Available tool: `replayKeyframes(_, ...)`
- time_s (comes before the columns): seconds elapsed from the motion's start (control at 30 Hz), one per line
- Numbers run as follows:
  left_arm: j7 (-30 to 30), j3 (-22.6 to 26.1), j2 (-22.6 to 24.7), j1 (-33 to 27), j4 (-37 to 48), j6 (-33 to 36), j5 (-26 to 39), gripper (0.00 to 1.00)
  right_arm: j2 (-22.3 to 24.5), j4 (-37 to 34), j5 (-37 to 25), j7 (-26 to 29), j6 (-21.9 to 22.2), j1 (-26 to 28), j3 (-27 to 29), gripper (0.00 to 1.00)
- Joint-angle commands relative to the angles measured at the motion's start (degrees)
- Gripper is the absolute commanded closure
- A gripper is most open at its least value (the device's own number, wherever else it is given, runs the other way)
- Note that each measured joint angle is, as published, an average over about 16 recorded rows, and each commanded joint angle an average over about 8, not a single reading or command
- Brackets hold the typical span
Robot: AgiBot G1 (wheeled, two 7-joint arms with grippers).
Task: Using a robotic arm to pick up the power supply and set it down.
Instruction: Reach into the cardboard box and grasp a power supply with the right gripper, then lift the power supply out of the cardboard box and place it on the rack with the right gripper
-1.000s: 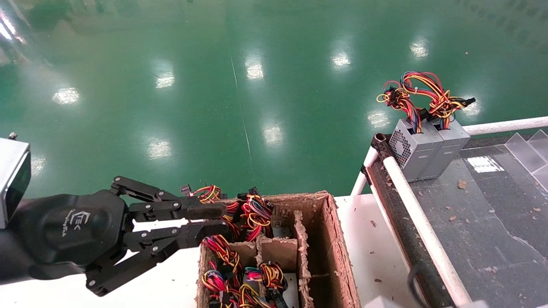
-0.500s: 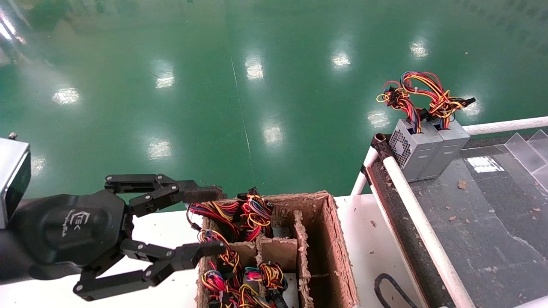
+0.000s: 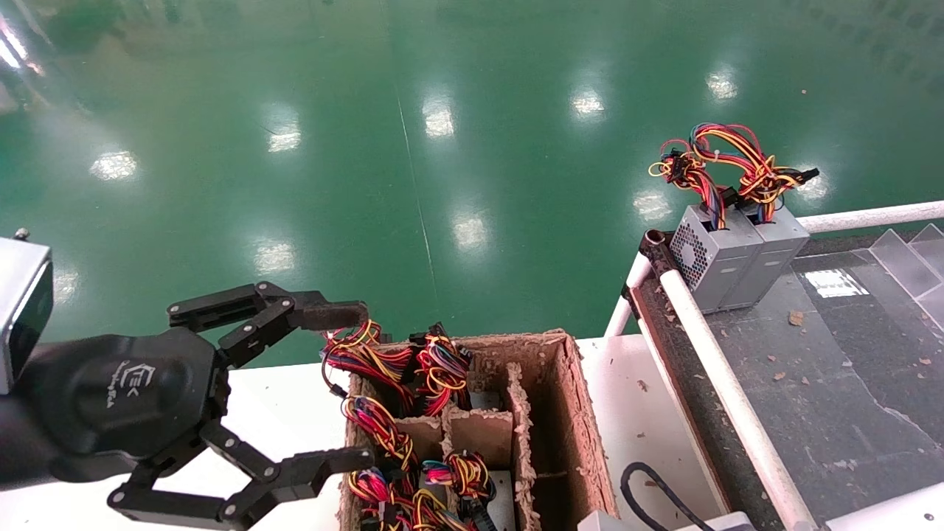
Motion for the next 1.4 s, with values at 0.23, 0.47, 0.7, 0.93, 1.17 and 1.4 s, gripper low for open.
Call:
replayKeyframes(0.23,0.0,0.0,0.0,0.0,0.0,0.0,0.0,0.00,0.4,2.8,-0.8,0.4,2.0,-0.7,0.1,1.00)
replayKeyframes(0.47,0.0,0.0,0.0,0.0,0.0,0.0,0.0,0.00,1.1,4.5,0.3,1.0,2.0,-1.4,0.5,1.00)
replayKeyframes(0.7,0.0,0.0,0.0,0.0,0.0,0.0,0.0,0.00,2.4,5.0,4.1,-0.2,0.9,-1.6,2.3,1.00)
replayKeyframes(0.93,0.0,0.0,0.0,0.0,0.0,0.0,0.0,0.00,5.9,5.8,11.8,-2.8,-0.4,-1.1,6.9,1.00)
replayKeyframes(1.17,0.0,0.0,0.0,0.0,0.0,0.0,0.0,0.00,10.6,6.7,20.7,-5.0,0.4,0.0,13.5,1.00)
replayKeyframes(1.4,0.0,0.0,0.0,0.0,0.0,0.0,0.0,0.00,17.2,6.8,27.0,-7.9,2.7,1.7,20.6,1.00)
